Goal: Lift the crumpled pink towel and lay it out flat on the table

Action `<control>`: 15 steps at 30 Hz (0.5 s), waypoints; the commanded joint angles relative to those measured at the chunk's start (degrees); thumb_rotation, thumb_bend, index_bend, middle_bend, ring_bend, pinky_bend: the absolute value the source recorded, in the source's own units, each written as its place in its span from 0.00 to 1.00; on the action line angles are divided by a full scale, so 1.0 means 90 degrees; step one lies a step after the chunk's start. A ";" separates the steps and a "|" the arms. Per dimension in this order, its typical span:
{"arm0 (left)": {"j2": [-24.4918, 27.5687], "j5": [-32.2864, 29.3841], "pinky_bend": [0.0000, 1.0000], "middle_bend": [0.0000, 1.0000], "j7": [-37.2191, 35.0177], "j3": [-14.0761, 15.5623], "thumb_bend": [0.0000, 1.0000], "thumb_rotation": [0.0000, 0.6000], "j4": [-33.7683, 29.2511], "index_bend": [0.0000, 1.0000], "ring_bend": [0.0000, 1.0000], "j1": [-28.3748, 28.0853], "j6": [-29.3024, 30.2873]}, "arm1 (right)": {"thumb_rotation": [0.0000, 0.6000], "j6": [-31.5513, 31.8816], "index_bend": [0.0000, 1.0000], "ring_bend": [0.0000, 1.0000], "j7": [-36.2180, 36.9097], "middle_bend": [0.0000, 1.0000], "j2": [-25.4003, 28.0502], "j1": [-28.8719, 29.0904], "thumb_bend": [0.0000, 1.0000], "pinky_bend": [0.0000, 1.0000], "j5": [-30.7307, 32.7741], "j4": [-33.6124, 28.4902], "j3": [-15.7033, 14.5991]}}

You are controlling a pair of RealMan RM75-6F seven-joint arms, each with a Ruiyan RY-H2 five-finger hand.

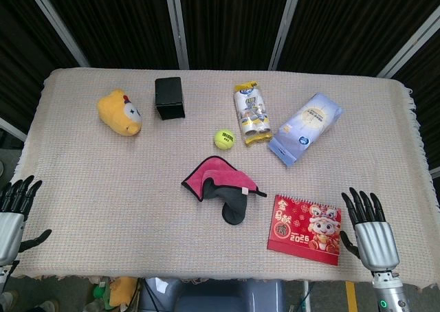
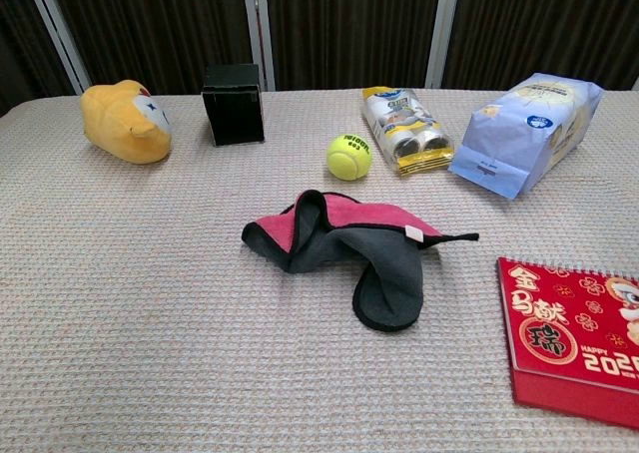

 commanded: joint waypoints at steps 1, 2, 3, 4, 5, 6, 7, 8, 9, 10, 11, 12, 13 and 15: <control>-0.0026 0.0004 0.00 0.00 0.0043 0.0007 0.00 1.00 0.0015 0.00 0.00 -0.0015 -0.0035 | 1.00 -0.0003 0.00 0.00 -0.0021 0.00 -0.0005 -0.0005 0.34 0.00 -0.0016 0.0009 0.0006; -0.0033 -0.0002 0.00 0.00 0.0048 0.0003 0.00 1.00 0.0019 0.00 0.00 -0.0017 -0.0040 | 1.00 -0.0003 0.00 0.00 -0.0040 0.00 -0.0010 -0.0006 0.34 0.00 -0.0015 0.0017 0.0014; -0.0040 -0.0025 0.00 0.00 0.0042 -0.0009 0.00 1.00 0.0024 0.00 0.00 -0.0015 -0.0040 | 1.00 -0.0024 0.00 0.00 -0.0037 0.00 -0.0013 -0.0006 0.34 0.00 0.0007 0.0019 0.0024; -0.0039 -0.0046 0.00 0.00 0.0032 -0.0018 0.00 1.00 0.0027 0.00 0.00 -0.0014 -0.0040 | 1.00 -0.0039 0.00 0.00 -0.0029 0.00 -0.0007 -0.0004 0.34 0.00 0.0026 0.0018 0.0037; -0.0037 -0.0060 0.00 0.00 0.0019 -0.0026 0.00 1.00 0.0028 0.00 0.00 -0.0010 -0.0035 | 1.00 -0.0047 0.00 0.00 -0.0025 0.00 -0.0002 -0.0004 0.34 0.00 0.0034 0.0019 0.0047; -0.0034 -0.0069 0.00 0.00 0.0005 -0.0031 0.00 1.00 0.0028 0.00 0.00 -0.0006 -0.0029 | 1.00 -0.0052 0.00 0.00 -0.0022 0.00 -0.0001 -0.0003 0.34 0.00 0.0035 0.0019 0.0055; -0.0030 -0.0075 0.00 0.00 -0.0007 -0.0035 0.00 1.00 0.0028 0.00 0.00 -0.0002 -0.0022 | 1.00 -0.0055 0.00 0.00 -0.0013 0.00 0.0005 -0.0005 0.34 0.00 0.0036 0.0010 0.0060; -0.0025 -0.0076 0.00 0.00 -0.0020 -0.0041 0.00 1.00 0.0029 0.00 0.00 0.0000 -0.0013 | 1.00 -0.0053 0.00 0.00 0.0004 0.00 0.0015 -0.0007 0.34 0.00 0.0034 -0.0007 0.0066; -0.0022 -0.0074 0.00 0.00 -0.0032 -0.0048 0.00 1.00 0.0028 0.00 0.00 0.0002 0.0000 | 1.00 -0.0041 0.00 0.00 0.0019 0.00 0.0028 -0.0010 0.34 0.00 0.0021 -0.0029 0.0071; -0.0019 -0.0071 0.00 0.00 -0.0041 -0.0056 0.00 1.00 0.0025 0.00 0.00 0.0001 0.0012 | 1.00 -0.0019 0.00 0.00 0.0026 0.00 0.0044 -0.0014 0.34 0.00 -0.0002 -0.0054 0.0077; -0.0015 -0.0069 0.00 0.00 -0.0047 -0.0064 0.00 1.00 0.0019 0.00 0.00 0.0002 0.0023 | 1.00 0.0006 0.00 0.00 0.0033 0.00 0.0060 -0.0018 0.34 0.00 -0.0029 -0.0081 0.0082; -0.0008 -0.0065 0.00 0.00 -0.0050 -0.0071 0.00 1.00 0.0007 0.00 0.00 0.0002 0.0035 | 1.00 0.0033 0.00 0.00 0.0044 0.00 0.0075 -0.0021 0.34 0.00 -0.0059 -0.0111 0.0088; -0.0001 -0.0052 0.00 0.00 -0.0058 -0.0077 0.00 1.00 -0.0006 0.00 0.00 0.0003 0.0054 | 1.00 0.0058 0.00 0.00 0.0053 0.00 0.0092 -0.0018 0.34 0.00 -0.0099 -0.0148 0.0094; 0.0011 -0.0032 0.00 0.00 -0.0073 -0.0082 0.00 1.00 -0.0028 0.00 0.00 0.0004 0.0076 | 1.00 0.0060 0.00 0.00 0.0062 0.00 0.0121 -0.0003 0.34 0.00 -0.0143 -0.0225 0.0105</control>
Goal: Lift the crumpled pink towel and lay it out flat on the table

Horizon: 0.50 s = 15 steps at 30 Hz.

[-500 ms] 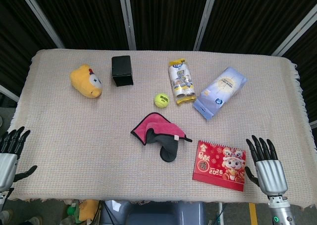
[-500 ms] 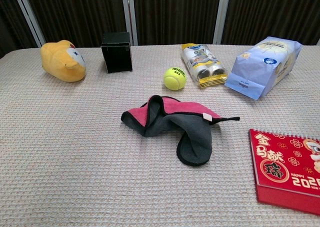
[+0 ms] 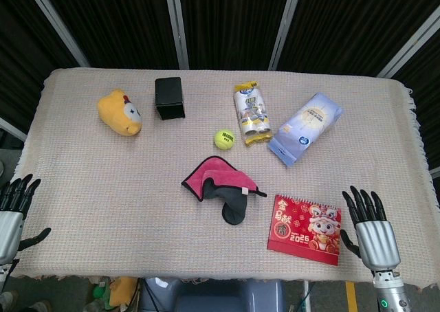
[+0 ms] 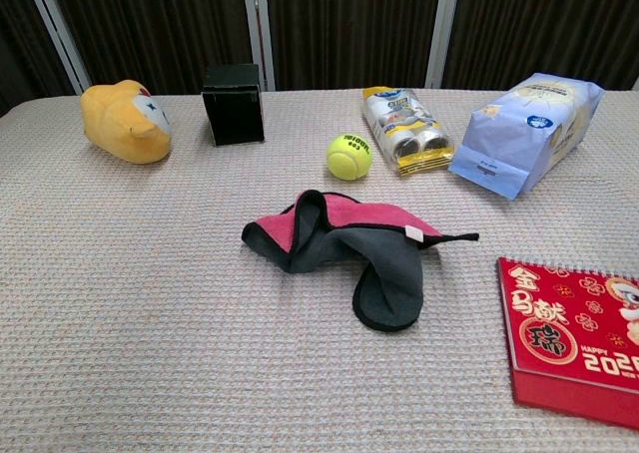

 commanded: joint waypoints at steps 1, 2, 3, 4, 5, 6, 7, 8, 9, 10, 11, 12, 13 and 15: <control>0.0009 0.0020 0.00 0.00 -0.0014 -0.0003 0.00 1.00 -0.0022 0.00 0.00 0.0002 0.0017 | 1.00 -0.0021 0.00 0.00 0.0022 0.00 0.0040 0.0042 0.34 0.00 -0.0058 -0.0122 0.0032; 0.0009 0.0022 0.00 0.00 -0.0013 0.0000 0.00 1.00 -0.0023 0.00 0.00 0.0004 0.0015 | 1.00 -0.0049 0.00 0.00 0.0022 0.00 0.0044 0.0063 0.34 0.00 -0.0057 -0.0158 0.0046; 0.0008 0.0023 0.00 0.00 -0.0003 0.0003 0.00 1.00 -0.0021 0.00 0.00 0.0001 0.0007 | 1.00 -0.0098 0.00 0.00 0.0023 0.00 0.0042 0.0106 0.34 0.00 -0.0065 -0.0206 0.0069; 0.0003 0.0021 0.00 0.00 0.0011 0.0004 0.00 1.00 -0.0014 0.00 0.00 -0.0003 -0.0003 | 1.00 -0.0152 0.00 0.00 0.0010 0.00 0.0040 0.0155 0.34 0.00 -0.0073 -0.0248 0.0095; -0.0006 0.0014 0.00 0.00 0.0033 0.0002 0.00 1.00 -0.0005 0.00 0.00 -0.0009 -0.0018 | 1.00 -0.0218 0.00 0.02 -0.0019 0.01 0.0033 0.0218 0.34 0.04 -0.0088 -0.0292 0.0130; -0.0019 -0.0001 0.00 0.00 0.0058 -0.0004 0.00 1.00 -0.0001 0.00 0.00 -0.0019 -0.0040 | 1.00 -0.0288 0.00 0.10 -0.0073 0.07 0.0018 0.0295 0.34 0.16 -0.0102 -0.0342 0.0182; -0.0034 -0.0016 0.00 0.00 0.0080 -0.0012 0.00 1.00 -0.0002 0.00 0.00 -0.0031 -0.0062 | 1.00 -0.0356 0.00 0.26 -0.0135 0.20 -0.0004 0.0367 0.34 0.36 -0.0100 -0.0393 0.0241; -0.0056 -0.0035 0.00 0.00 0.0112 -0.0028 0.00 1.00 -0.0009 0.00 0.00 -0.0053 -0.0095 | 1.00 -0.0435 0.02 0.39 -0.0248 0.31 -0.0047 0.0470 0.34 0.50 -0.0087 -0.0473 0.0342; -0.0071 -0.0041 0.00 0.00 0.0138 -0.0037 0.00 1.00 -0.0012 0.00 0.00 -0.0067 -0.0112 | 1.00 -0.0485 0.06 0.59 -0.0331 0.49 -0.0080 0.0541 0.34 0.68 -0.0082 -0.0540 0.0414; -0.0088 -0.0044 0.00 0.00 0.0172 -0.0045 0.00 1.00 -0.0011 0.00 0.00 -0.0082 -0.0129 | 1.00 -0.0548 0.10 0.70 -0.0409 0.59 -0.0115 0.0617 0.34 0.77 -0.0074 -0.0611 0.0481; -0.0108 -0.0046 0.00 0.00 0.0208 -0.0052 0.00 1.00 -0.0009 0.00 0.00 -0.0096 -0.0146 | 1.00 -0.0626 0.17 0.83 -0.0479 0.73 -0.0149 0.0701 0.34 0.88 -0.0074 -0.0677 0.0540; -0.0130 -0.0048 0.00 0.00 0.0243 -0.0055 0.00 1.00 -0.0007 0.00 0.00 -0.0113 -0.0171 | 1.00 -0.0720 0.20 0.88 -0.0568 0.78 -0.0192 0.0794 0.34 0.92 -0.0062 -0.0741 0.0608; -0.0152 -0.0051 0.00 0.00 0.0276 -0.0058 0.00 1.00 -0.0005 0.00 0.00 -0.0127 -0.0193 | 1.00 -0.0814 0.25 0.94 -0.0679 0.85 -0.0239 0.0875 0.34 0.97 -0.0020 -0.0793 0.0675; -0.0194 -0.0051 0.00 0.00 0.0340 -0.0060 0.00 1.00 0.0001 0.00 0.00 -0.0153 -0.0233 | 1.00 -0.1057 0.31 0.99 -0.0909 0.93 -0.0348 0.1033 0.34 1.00 0.0135 -0.0912 0.0788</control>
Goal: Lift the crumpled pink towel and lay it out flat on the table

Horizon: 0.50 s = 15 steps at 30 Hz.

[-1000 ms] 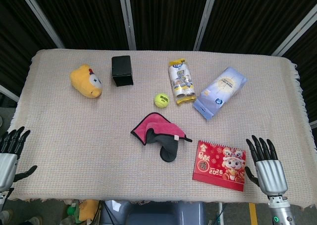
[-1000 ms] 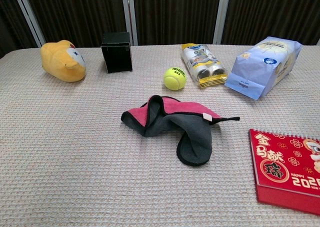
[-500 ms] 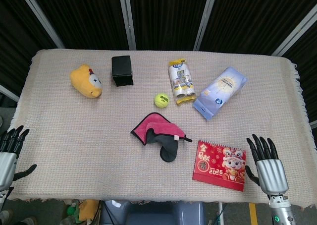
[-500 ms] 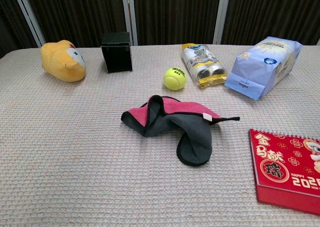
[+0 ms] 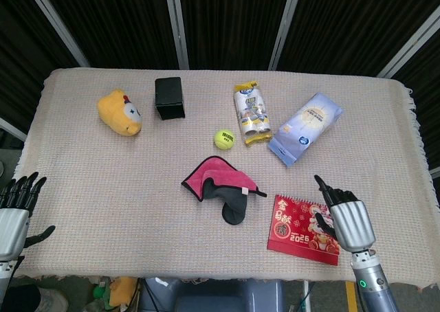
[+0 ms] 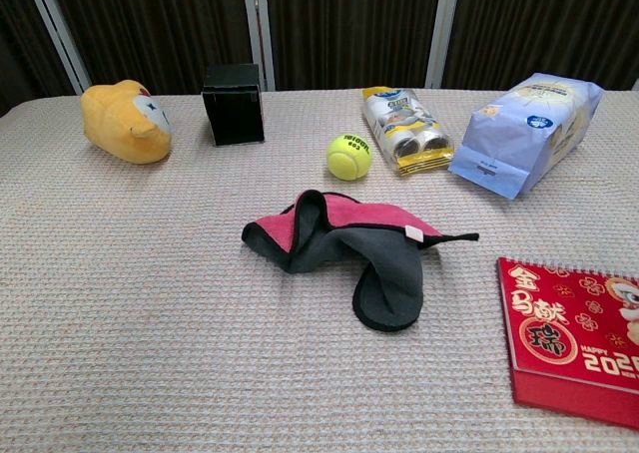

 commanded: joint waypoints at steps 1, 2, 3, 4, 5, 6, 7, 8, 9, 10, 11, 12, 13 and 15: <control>-0.0064 -0.0005 0.00 0.00 0.0087 -0.0007 0.00 1.00 0.0008 0.00 0.00 -0.0042 -0.0059 | 1.00 -0.0513 0.34 1.00 -0.0441 0.97 -0.0251 0.0327 0.34 1.00 0.0331 -0.0293 0.0260; -0.0079 -0.0008 0.00 0.00 0.0107 -0.0009 0.00 1.00 0.0012 0.00 0.00 -0.0050 -0.0071 | 1.00 -0.0632 0.36 1.00 -0.0544 0.98 -0.0311 0.0390 0.34 1.00 0.0444 -0.0348 0.0303; -0.0092 -0.0014 0.00 0.00 0.0123 -0.0012 0.00 1.00 0.0015 0.00 0.00 -0.0058 -0.0083 | 1.00 -0.0738 0.37 1.00 -0.0662 1.00 -0.0377 0.0450 0.34 1.00 0.0555 -0.0387 0.0344; -0.0102 -0.0020 0.00 0.00 0.0134 -0.0019 0.00 1.00 0.0018 0.00 0.00 -0.0066 -0.0091 | 1.00 -0.0828 0.38 1.00 -0.0791 1.00 -0.0451 0.0506 0.34 1.00 0.0659 -0.0408 0.0383; -0.0110 -0.0025 0.00 0.00 0.0138 -0.0025 0.00 1.00 0.0020 0.00 0.00 -0.0072 -0.0096 | 1.00 -0.0905 0.38 1.00 -0.0926 1.00 -0.0541 0.0558 0.34 1.00 0.0763 -0.0418 0.0419; -0.0116 -0.0032 0.00 0.00 0.0132 -0.0033 0.00 1.00 0.0017 0.00 0.00 -0.0079 -0.0099 | 1.00 -0.0983 0.38 1.00 -0.1046 1.00 -0.0645 0.0609 0.34 1.00 0.0867 -0.0432 0.0445; -0.0119 -0.0038 0.00 0.00 0.0124 -0.0038 0.00 1.00 0.0014 0.00 0.00 -0.0084 -0.0104 | 1.00 -0.1047 0.38 1.00 -0.1151 1.00 -0.0745 0.0649 0.34 1.00 0.0972 -0.0444 0.0466; -0.0122 -0.0043 0.00 0.00 0.0111 -0.0046 0.00 1.00 0.0012 0.00 0.00 -0.0092 -0.0107 | 1.00 -0.1120 0.38 1.00 -0.1299 1.00 -0.0891 0.0700 0.34 1.00 0.1107 -0.0444 0.0483; -0.0124 -0.0047 0.00 0.00 0.0104 -0.0050 0.00 1.00 0.0012 0.00 0.00 -0.0096 -0.0110 | 1.00 -0.1155 0.38 1.00 -0.1400 1.00 -0.0993 0.0733 0.34 1.00 0.1177 -0.0423 0.0490; -0.0125 -0.0049 0.00 0.00 0.0097 -0.0051 0.00 1.00 0.0011 0.00 0.00 -0.0100 -0.0114 | 1.00 -0.1187 0.38 1.00 -0.1500 1.00 -0.1096 0.0764 0.34 1.00 0.1243 -0.0393 0.0492; -0.0127 -0.0049 0.00 0.00 0.0088 -0.0051 0.00 1.00 0.0009 0.00 0.00 -0.0104 -0.0119 | 1.00 -0.1217 0.38 1.00 -0.1586 1.00 -0.1199 0.0796 0.34 1.00 0.1298 -0.0359 0.0490; -0.0131 -0.0048 0.00 0.00 0.0069 -0.0049 0.00 1.00 0.0005 0.00 0.00 -0.0109 -0.0125 | 1.00 -0.1252 0.38 1.00 -0.1690 1.00 -0.1355 0.0845 0.34 1.00 0.1359 -0.0285 0.0488; -0.0133 -0.0044 0.00 0.00 0.0062 -0.0045 0.00 1.00 0.0003 0.00 0.00 -0.0111 -0.0129 | 1.00 -0.1264 0.38 1.00 -0.1750 1.00 -0.1456 0.0875 0.34 1.00 0.1391 -0.0225 0.0489; -0.0134 -0.0030 0.00 0.00 0.0064 -0.0033 0.00 1.00 0.0002 0.00 0.00 -0.0114 -0.0133 | 1.00 -0.1281 0.38 1.00 -0.1854 1.00 -0.1647 0.0926 0.34 1.00 0.1453 -0.0096 0.0486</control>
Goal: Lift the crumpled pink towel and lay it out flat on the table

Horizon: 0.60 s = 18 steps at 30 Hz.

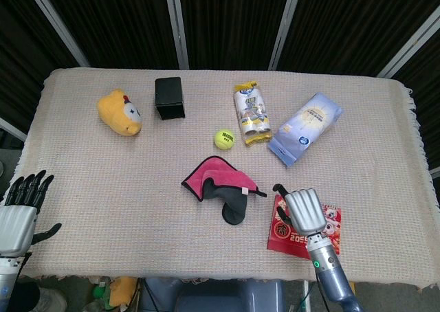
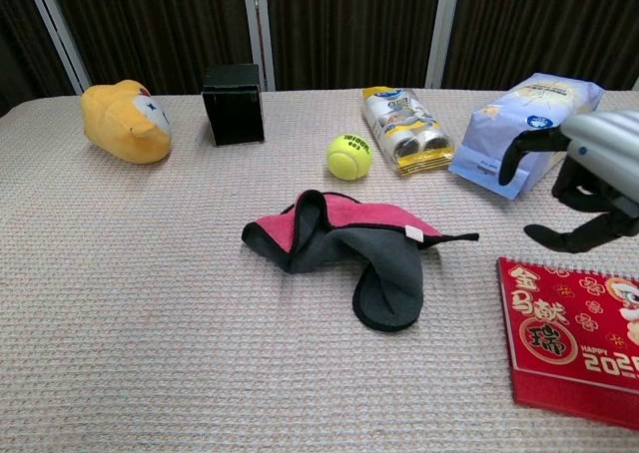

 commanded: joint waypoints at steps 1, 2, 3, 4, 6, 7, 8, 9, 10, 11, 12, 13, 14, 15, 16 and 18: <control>-0.0001 0.0013 0.00 0.00 -0.0009 0.0009 0.00 1.00 -0.0008 0.00 0.00 0.0000 0.0004 | 1.00 -0.0092 0.38 1.00 -0.0237 1.00 -0.0374 0.0141 0.34 1.00 0.0175 0.0252 0.0014; 0.0003 0.0014 0.00 0.00 -0.0026 0.0012 0.00 1.00 -0.0016 0.00 0.00 0.0002 0.0006 | 1.00 -0.0105 0.38 1.00 -0.0269 1.00 -0.0449 0.0158 0.34 1.00 0.0222 0.0317 0.0012; 0.0015 0.0008 0.00 0.00 -0.0053 0.0010 0.00 1.00 -0.0022 0.00 0.00 0.0005 0.0014 | 1.00 -0.0117 0.39 1.00 -0.0308 1.00 -0.0547 0.0180 0.34 1.00 0.0285 0.0412 0.0015; 0.0021 0.0001 0.00 0.00 -0.0070 0.0005 0.00 1.00 -0.0021 0.00 0.00 0.0007 0.0019 | 1.00 -0.0119 0.40 1.00 -0.0318 1.00 -0.0602 0.0190 0.34 1.00 0.0325 0.0464 0.0019; 0.0029 -0.0019 0.00 0.00 -0.0106 -0.0003 0.00 1.00 -0.0014 0.00 0.00 0.0007 0.0020 | 1.00 -0.0121 0.42 1.00 -0.0297 1.00 -0.0707 0.0215 0.34 1.00 0.0390 0.0563 0.0036; 0.0032 -0.0029 0.00 0.00 -0.0122 -0.0005 0.00 1.00 -0.0009 0.00 0.00 0.0007 0.0016 | 1.00 -0.0121 0.42 1.00 -0.0282 1.00 -0.0753 0.0227 0.34 1.00 0.0417 0.0611 0.0044; 0.0034 -0.0040 0.00 0.00 -0.0134 -0.0002 0.00 1.00 0.0001 0.00 0.00 0.0003 0.0001 | 1.00 -0.0126 0.42 1.00 -0.0275 1.00 -0.0815 0.0246 0.34 1.00 0.0456 0.0680 0.0053; 0.0032 -0.0045 0.00 0.00 -0.0135 0.0000 0.00 1.00 0.0008 0.00 0.00 -0.0001 -0.0011 | 1.00 -0.0127 0.42 1.00 -0.0276 1.00 -0.0857 0.0260 0.34 1.00 0.0480 0.0725 0.0060; 0.0028 -0.0045 0.00 0.00 -0.0132 0.0004 0.00 1.00 0.0013 0.00 0.00 -0.0006 -0.0024 | 1.00 -0.0127 0.42 1.00 -0.0278 1.00 -0.0896 0.0275 0.34 1.00 0.0496 0.0768 0.0065; 0.0023 -0.0041 0.00 0.00 -0.0127 0.0008 0.00 1.00 0.0018 0.00 0.00 -0.0012 -0.0034 | 1.00 -0.0135 0.42 1.00 -0.0278 1.00 -0.0938 0.0291 0.34 1.00 0.0520 0.0815 0.0070; 0.0018 -0.0038 0.00 0.00 -0.0122 0.0010 0.00 1.00 0.0018 0.00 0.00 -0.0017 -0.0040 | 1.00 -0.0147 0.42 1.00 -0.0272 1.00 -0.0981 0.0307 0.34 1.00 0.0548 0.0859 0.0074; 0.0011 -0.0037 0.00 0.00 -0.0114 0.0009 0.00 1.00 0.0020 0.00 0.00 -0.0023 -0.0047 | 1.00 -0.0149 0.42 1.00 -0.0253 1.00 -0.1050 0.0330 0.34 1.00 0.0574 0.0931 0.0083; 0.0004 -0.0037 0.00 0.00 -0.0111 0.0011 0.00 1.00 0.0019 0.00 0.00 -0.0028 -0.0054 | 1.00 -0.0157 0.42 1.00 -0.0230 1.00 -0.1101 0.0346 0.34 1.00 0.0591 0.0987 0.0086; 0.0002 -0.0038 0.00 0.00 -0.0111 0.0011 0.00 1.00 0.0018 0.00 0.00 -0.0030 -0.0057 | 1.00 -0.0167 0.42 1.00 -0.0219 1.00 -0.1128 0.0355 0.34 1.00 0.0604 0.1018 0.0086; -0.0002 -0.0040 0.00 0.00 -0.0106 0.0013 0.00 1.00 0.0020 0.00 0.00 -0.0033 -0.0065 | 1.00 -0.0187 0.42 1.00 -0.0200 1.00 -0.1178 0.0376 0.34 1.00 0.0631 0.1083 0.0093; -0.0012 -0.0048 0.00 0.00 -0.0091 0.0019 0.00 1.00 0.0028 0.00 0.00 -0.0040 -0.0086 | 1.00 -0.0206 0.43 1.00 -0.0203 1.00 -0.1276 0.0423 0.34 1.00 0.0659 0.1241 0.0108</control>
